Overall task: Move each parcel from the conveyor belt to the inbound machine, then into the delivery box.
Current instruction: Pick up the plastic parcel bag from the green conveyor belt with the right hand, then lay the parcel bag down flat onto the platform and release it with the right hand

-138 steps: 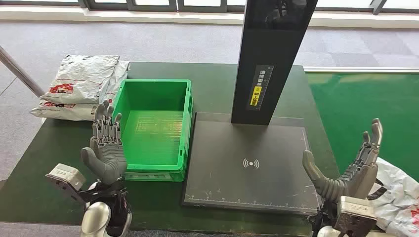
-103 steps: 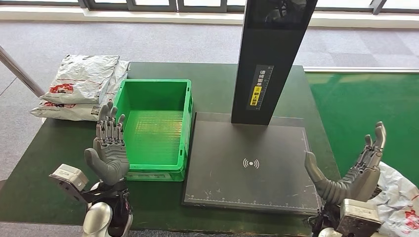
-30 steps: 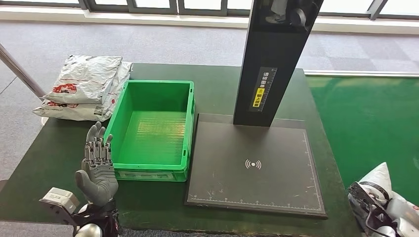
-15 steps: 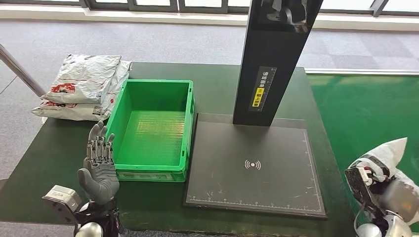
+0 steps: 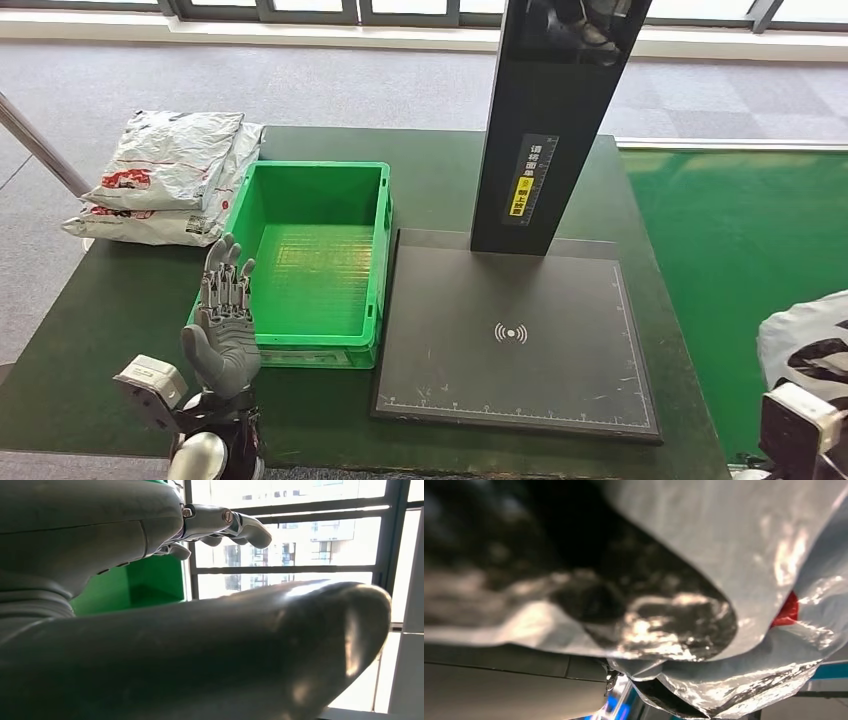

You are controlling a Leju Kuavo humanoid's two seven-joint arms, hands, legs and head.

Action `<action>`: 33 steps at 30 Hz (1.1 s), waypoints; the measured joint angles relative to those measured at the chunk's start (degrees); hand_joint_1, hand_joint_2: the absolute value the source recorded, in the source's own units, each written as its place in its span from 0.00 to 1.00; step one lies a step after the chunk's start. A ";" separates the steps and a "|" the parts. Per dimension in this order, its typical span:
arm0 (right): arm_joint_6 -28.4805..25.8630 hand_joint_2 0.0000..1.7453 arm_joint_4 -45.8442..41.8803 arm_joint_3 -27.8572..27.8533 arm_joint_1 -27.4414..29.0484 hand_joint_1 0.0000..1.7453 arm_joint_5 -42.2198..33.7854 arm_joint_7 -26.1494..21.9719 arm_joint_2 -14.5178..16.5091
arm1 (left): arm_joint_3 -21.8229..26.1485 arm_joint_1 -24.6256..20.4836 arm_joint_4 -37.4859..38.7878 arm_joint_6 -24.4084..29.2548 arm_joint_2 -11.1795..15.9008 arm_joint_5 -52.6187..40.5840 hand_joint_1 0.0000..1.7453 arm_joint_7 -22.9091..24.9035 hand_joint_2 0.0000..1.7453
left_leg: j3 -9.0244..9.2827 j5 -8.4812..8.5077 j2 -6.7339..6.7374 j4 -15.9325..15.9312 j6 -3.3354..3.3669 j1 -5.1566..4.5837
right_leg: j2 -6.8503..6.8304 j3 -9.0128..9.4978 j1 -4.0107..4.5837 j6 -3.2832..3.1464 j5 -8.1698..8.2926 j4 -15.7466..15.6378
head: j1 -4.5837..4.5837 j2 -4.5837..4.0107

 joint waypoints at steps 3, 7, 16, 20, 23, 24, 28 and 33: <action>2.36 1.00 -2.48 4.49 0.41 1.00 -0.45 -0.03 0.97 | -0.27 -0.85 0.56 -0.11 -0.09 0.00 0.00 0.10 0.00 | 0.02 0.01 0.03 0.00 0.00 0.01 | 0.01 0.01 0.00 -0.01 0.00 0.01 | -0.01 0.00; 9.09 1.00 -1.48 11.13 -0.25 1.00 2.03 3.01 1.42 | -0.83 -1.50 1.27 -0.91 -0.13 0.44 0.00 -0.32 0.00 | 0.01 0.03 0.06 -0.02 -0.01 0.01 | 0.04 0.02 0.01 -0.02 0.02 0.04 | 0.00 0.00; 17.30 1.00 9.87 24.41 -3.68 1.00 1.53 6.14 1.51 | -2.08 -3.41 2.36 -2.03 -0.15 2.17 0.00 0.52 0.00 | 0.00 0.08 -0.04 -0.02 -0.04 0.02 | -0.03 -0.01 0.01 -0.04 0.02 0.06 | -0.01 0.01; 19.75 1.00 12.08 26.31 -3.45 0.49 -0.38 5.57 1.58 | -2.59 -3.98 3.10 0.46 -0.25 1.79 0.00 3.61 0.00 | -0.01 0.06 -0.04 -0.02 -0.05 0.02 | -0.02 -0.04 0.01 -0.07 -0.01 0.06 | -0.01 0.01; 20.49 1.00 12.96 26.84 -2.95 0.37 -0.49 5.46 1.63 | -3.19 -4.00 3.38 2.93 -0.45 1.27 0.00 5.39 0.00 | -0.05 0.05 -0.03 -0.02 -0.06 0.01 | -0.02 -0.08 0.01 -0.09 -0.03 0.06 | -0.01 0.01; 20.65 1.00 13.20 26.91 -2.84 0.29 -0.50 5.46 1.63 | -3.34 -4.02 3.39 3.43 -0.51 1.05 0.00 5.68 0.00 | -0.06 0.05 -0.03 -0.02 -0.06 0.01 | -0.02 -0.09 0.01 -0.09 -0.03 0.06 | -0.01 0.01; 20.90 1.00 14.06 26.93 -2.66 0.00 -0.50 5.46 1.63 | -4.02 -4.05 3.37 4.26 -0.62 0.67 0.00 6.34 0.00 | -0.06 0.05 -0.03 -0.02 -0.06 0.01 | -0.02 -0.09 0.01 -0.09 -0.04 0.06 | -0.01 0.00; 19.89 1.00 15.29 26.93 -2.57 0.00 -0.62 5.15 1.78 | -4.34 -4.03 3.36 5.17 -0.63 -0.26 0.00 7.25 0.00 | -0.06 0.05 -0.03 -0.02 -0.06 0.01 | -0.02 -0.09 0.01 -0.10 -0.04 0.06 | -0.01 0.00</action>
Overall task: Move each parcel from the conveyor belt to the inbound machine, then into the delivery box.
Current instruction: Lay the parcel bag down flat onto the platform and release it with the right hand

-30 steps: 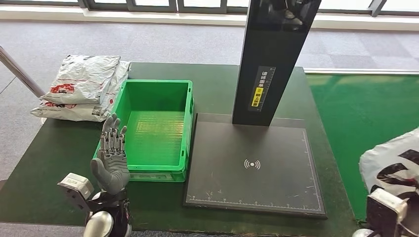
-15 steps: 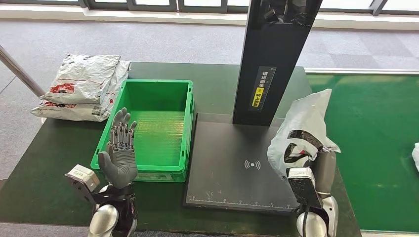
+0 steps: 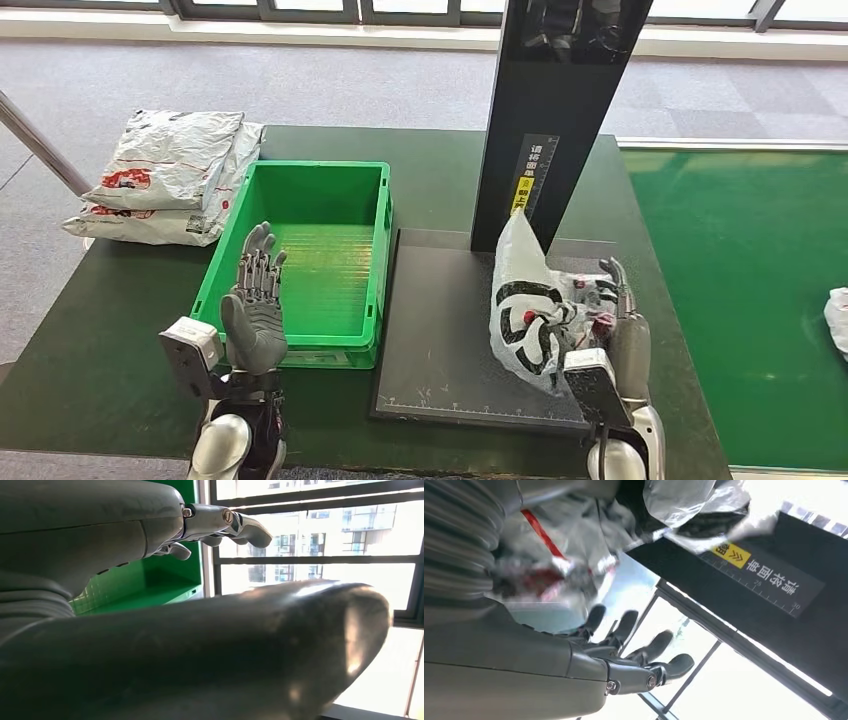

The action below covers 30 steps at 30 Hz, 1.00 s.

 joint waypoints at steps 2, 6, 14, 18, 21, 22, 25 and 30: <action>-0.42 1.00 0.31 0.00 0.05 0.00 -0.15 -0.05 0.18 | -0.19 0.01 0.01 0.23 0.01 -0.15 0.00 0.07 0.00 | 0.00 0.00 0.00 0.00 0.00 0.00 | 0.00 0.00 0.00 0.00 0.00 0.00 | 0.00 0.00; -1.11 1.00 0.80 0.00 0.18 0.00 -0.22 -0.04 0.45 | -0.52 0.11 0.09 0.37 0.02 -0.43 0.00 0.12 0.00 | 0.00 0.00 0.00 0.00 0.00 0.00 | 0.00 0.00 0.00 0.00 0.00 0.00 | 0.00 0.01; -1.08 1.00 2.57 0.00 0.35 0.00 -0.89 -0.42 0.98 | -1.57 0.38 0.45 2.96 0.05 -1.95 0.00 0.53 0.00 | -0.01 -0.02 0.00 0.00 -0.01 0.00 | 0.00 -0.01 0.00 0.00 -0.01 0.00 | 0.00 0.00; -1.07 1.00 3.68 0.00 0.29 0.00 -0.88 -0.73 1.18 | -1.86 0.75 0.57 3.48 0.08 -2.16 0.00 0.62 0.00 | -0.01 -0.01 0.00 0.00 -0.01 0.00 | 0.00 -0.01 0.00 0.00 0.00 0.00 | 0.00 0.01; -1.25 1.00 4.21 0.00 0.27 0.00 -0.86 -0.79 1.26 | -2.02 1.00 0.75 4.63 0.09 -3.07 0.00 0.81 0.00 | -0.01 -0.01 0.00 0.00 -0.01 0.00 | 0.00 -0.01 0.00 0.00 -0.01 0.00 | -0.01 0.00; -1.47 1.00 4.33 0.00 0.27 0.00 -0.79 -0.77 1.27 | -2.15 1.07 0.83 5.10 0.09 -3.50 0.00 0.85 0.00 | -0.01 -0.02 0.00 0.00 -0.01 0.00 | 0.00 -0.01 0.00 0.00 -0.01 0.00 | -0.01 0.00; -3.07 1.00 4.72 -0.01 0.28 0.00 0.23 0.31 1.27 | -2.72 1.29 1.03 6.03 0.09 -4.16 0.00 0.85 0.00 | -0.01 -0.02 0.00 0.00 -0.01 0.00 | 0.00 -0.01 0.00 0.00 -0.01 0.00 | 0.00 0.00; -8.58 1.00 5.72 -0.88 0.27 0.00 3.68 5.72 1.31 | -3.06 1.87 1.40 6.72 0.07 -4.44 0.00 0.85 0.00 | -0.01 -0.03 0.01 0.00 0.00 -0.01 | 0.01 -0.03 -0.01 0.00 -0.01 -0.01 | 0.00 0.00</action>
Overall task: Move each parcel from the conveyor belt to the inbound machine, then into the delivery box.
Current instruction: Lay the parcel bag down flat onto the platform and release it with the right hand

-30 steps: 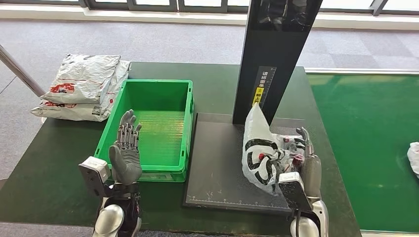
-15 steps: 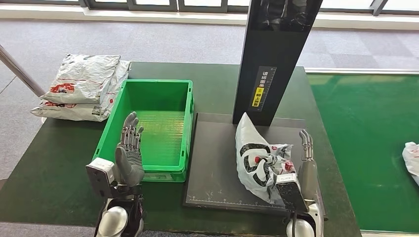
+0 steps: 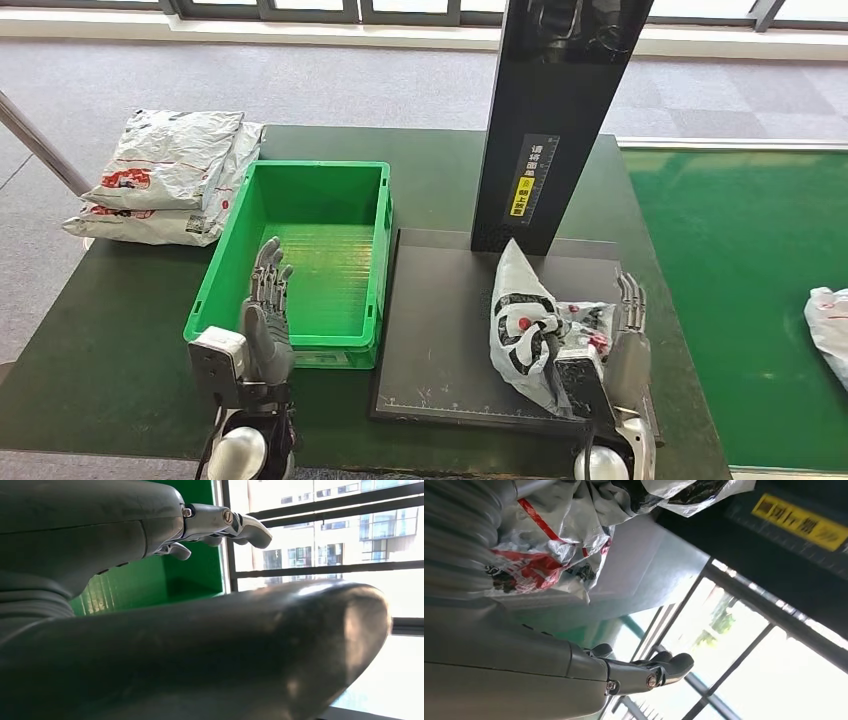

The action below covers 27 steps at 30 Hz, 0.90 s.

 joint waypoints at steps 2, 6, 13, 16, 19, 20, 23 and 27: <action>-1.23 1.00 0.38 -0.55 0.00 0.00 0.88 0.86 0.02 | -0.10 0.29 0.04 0.10 -0.01 -0.17 0.00 0.00 0.00 | 0.00 0.00 0.01 0.00 0.00 0.00 | 0.01 0.00 0.00 0.00 0.00 0.00 | 0.00 0.00; -9.06 0.25 0.91 -1.26 0.00 0.00 14.59 5.66 0.19 | -0.13 0.86 -0.02 0.31 -0.03 -0.97 0.00 0.27 0.00 | 0.00 0.00 0.01 0.00 0.00 0.00 | 0.01 -0.01 0.00 0.00 0.00 0.00 | 0.00 0.00; -14.59 0.00 -3.73 -4.49 0.37 0.00 45.17 14.96 2.24 | -0.17 2.17 -0.75 0.68 -0.61 -3.06 0.00 0.87 0.00 | 0.00 -0.01 0.02 0.00 -0.01 0.01 | 0.02 -0.02 0.01 -0.01 -0.02 0.00 | 0.00 0.00; -9.77 0.00 -4.22 -4.65 0.38 0.00 29.60 12.25 2.41 | -0.17 2.24 -0.92 0.95 -0.79 -3.56 0.00 0.99 0.00 | 0.00 -0.01 0.02 0.00 0.00 0.00 | 0.02 0.00 0.00 -0.01 -0.02 0.00 | 0.01 0.00; 0.69 0.00 -4.66 -4.65 0.36 0.00 10.56 8.19 2.37 | -0.17 2.20 -0.95 1.11 -0.83 -3.72 0.00 1.03 0.00 | 0.01 -0.01 0.03 0.00 0.00 -0.02 | 0.03 -0.01 -0.02 -0.01 -0.01 0.00 | 0.01 0.00; 5.78 0.00 -4.77 -4.65 0.37 0.00 4.13 6.26 2.35 | -0.17 2.13 -0.92 0.98 -0.82 -3.70 0.00 1.03 0.00 | 0.01 -0.01 0.03 0.00 0.00 -0.02 | 0.04 -0.01 -0.02 -0.01 0.00 0.00 | 0.00 0.00; 21.60 0.00 -5.22 -4.65 0.40 0.00 -13.48 -0.90 2.34 | -0.17 1.60 -0.65 0.09 -0.83 -3.46 0.00 1.03 0.00 | 0.01 0.00 0.02 0.00 0.00 -0.02 | 0.03 -0.02 -0.02 -0.01 0.00 0.00 | 0.00 0.00; 29.72 0.00 -6.50 -4.63 0.23 0.00 -21.23 -5.73 2.34 | -0.18 0.83 -0.13 -1.18 -0.85 -3.49 0.00 0.85 0.00 | 0.01 0.00 0.02 0.00 -0.01 0.00 | 0.03 -0.01 0.00 -0.01 0.00 0.02 | 0.00 0.01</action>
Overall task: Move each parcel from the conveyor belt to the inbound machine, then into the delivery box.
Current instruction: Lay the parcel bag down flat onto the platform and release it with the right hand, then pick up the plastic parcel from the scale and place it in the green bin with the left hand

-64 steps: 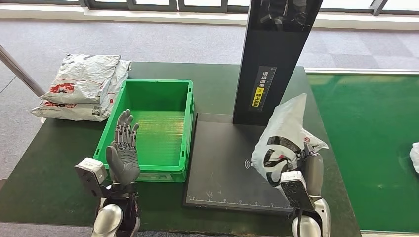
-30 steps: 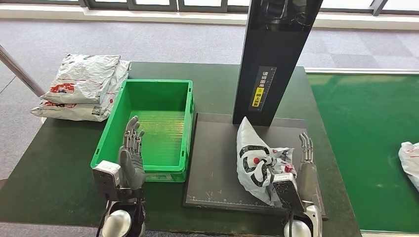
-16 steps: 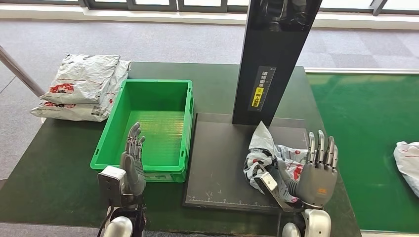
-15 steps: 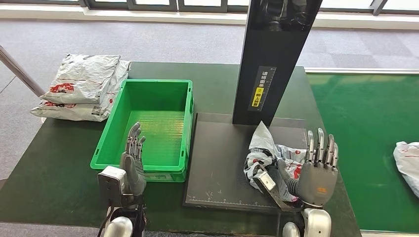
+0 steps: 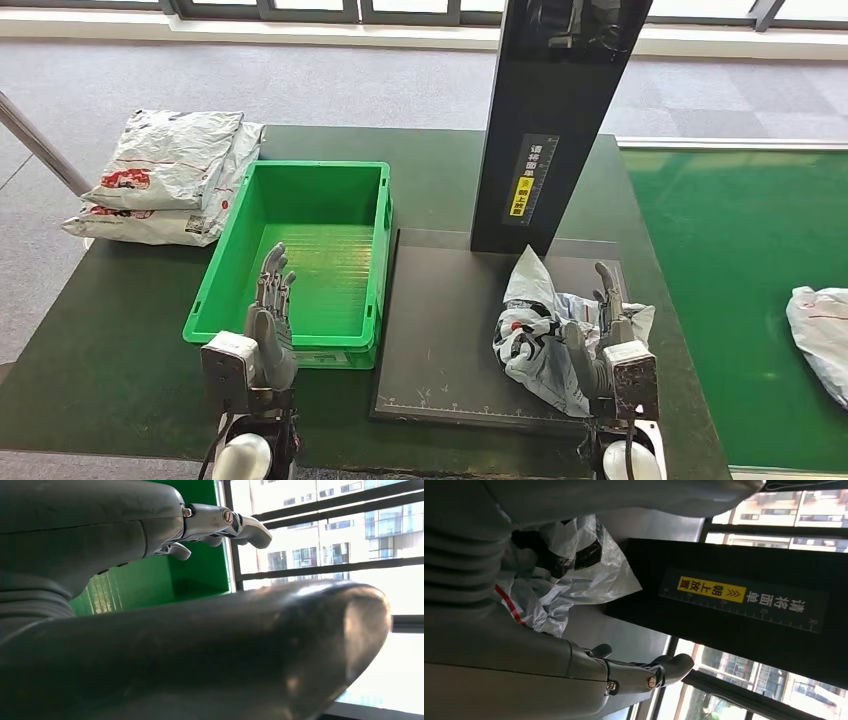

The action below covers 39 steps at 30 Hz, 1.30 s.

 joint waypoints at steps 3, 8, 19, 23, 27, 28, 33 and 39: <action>2.25 0.00 -0.82 0.14 -0.83 0.00 -1.65 -1.67 0.00 | -0.52 -0.78 0.14 -1.26 -0.01 -1.39 0.00 -0.67 0.00 | 0.00 0.00 0.00 0.00 0.00 0.00 | 0.01 -0.01 -0.01 0.00 0.00 0.01 | 0.00 -0.01; 3.69 0.50 -1.70 0.26 -2.10 0.00 -3.03 -2.77 0.00 | -1.82 -1.84 0.19 -1.97 0.02 -3.93 0.00 -1.06 0.00 | 0.00 0.00 -0.01 0.00 0.00 -0.01 | -0.01 0.00 -0.02 0.00 0.00 0.00 | 0.00 -0.01; 9.93 1.00 -15.64 0.35 -3.60 0.00 -13.67 -8.74 0.40 | -13.00 -17.24 6.60 -17.85 0.25 -20.77 0.00 3.55 1.00 | 0.00 0.09 -0.09 0.05 0.04 -0.05 | -0.10 -0.01 -0.06 0.06 0.10 0.00 | 0.00 -0.01; 10.86 1.00 -23.95 0.49 -2.53 0.00 -15.66 -10.25 0.70 | -18.50 -25.90 15.31 -19.83 -1.14 -25.66 0.00 4.07 1.00 | -0.01 0.09 -0.09 0.05 0.06 -0.06 | -0.11 0.03 -0.06 0.06 0.13 0.01 | 0.02 -0.01; 11.11 1.00 -27.72 0.56 -1.66 0.00 -15.58 -11.60 0.74 | -21.56 -30.24 21.14 -19.59 -2.13 -27.93 0.00 3.75 1.00 | -0.01 0.07 -0.02 0.05 0.05 -0.07 | -0.03 -0.04 -0.07 0.05 0.16 0.00 | 0.00 0.00; 11.24 1.00 -28.19 0.71 -1.59 0.00 -15.47 -12.17 0.67 | -22.39 -31.34 22.80 -19.39 -2.30 -29.26 0.00 3.68 1.00 | -0.01 0.07 -0.03 0.05 0.05 -0.07 | -0.05 -0.03 -0.07 0.05 0.16 0.00 | 0.00 -0.01; 10.37 1.00 -28.93 3.54 -1.94 0.00 -15.25 -13.40 -0.92 | -27.79 -37.58 36.02 -15.76 -5.15 -35.81 0.00 2.60 1.00 | -0.02 0.08 -0.04 0.05 0.06 -0.07 | -0.05 -0.01 -0.07 0.05 0.16 0.00 | 0.00 -0.01; 8.06 1.00 -29.24 8.15 -3.06 0.00 -14.27 -13.47 -3.08 | -37.44 -41.86 48.28 -14.15 -7.69 -32.33 0.00 6.08 1.00 | -0.02 0.08 -0.04 0.05 0.06 -0.09 | -0.03 -0.01 -0.08 0.06 0.17 0.00 | 0.00 -0.01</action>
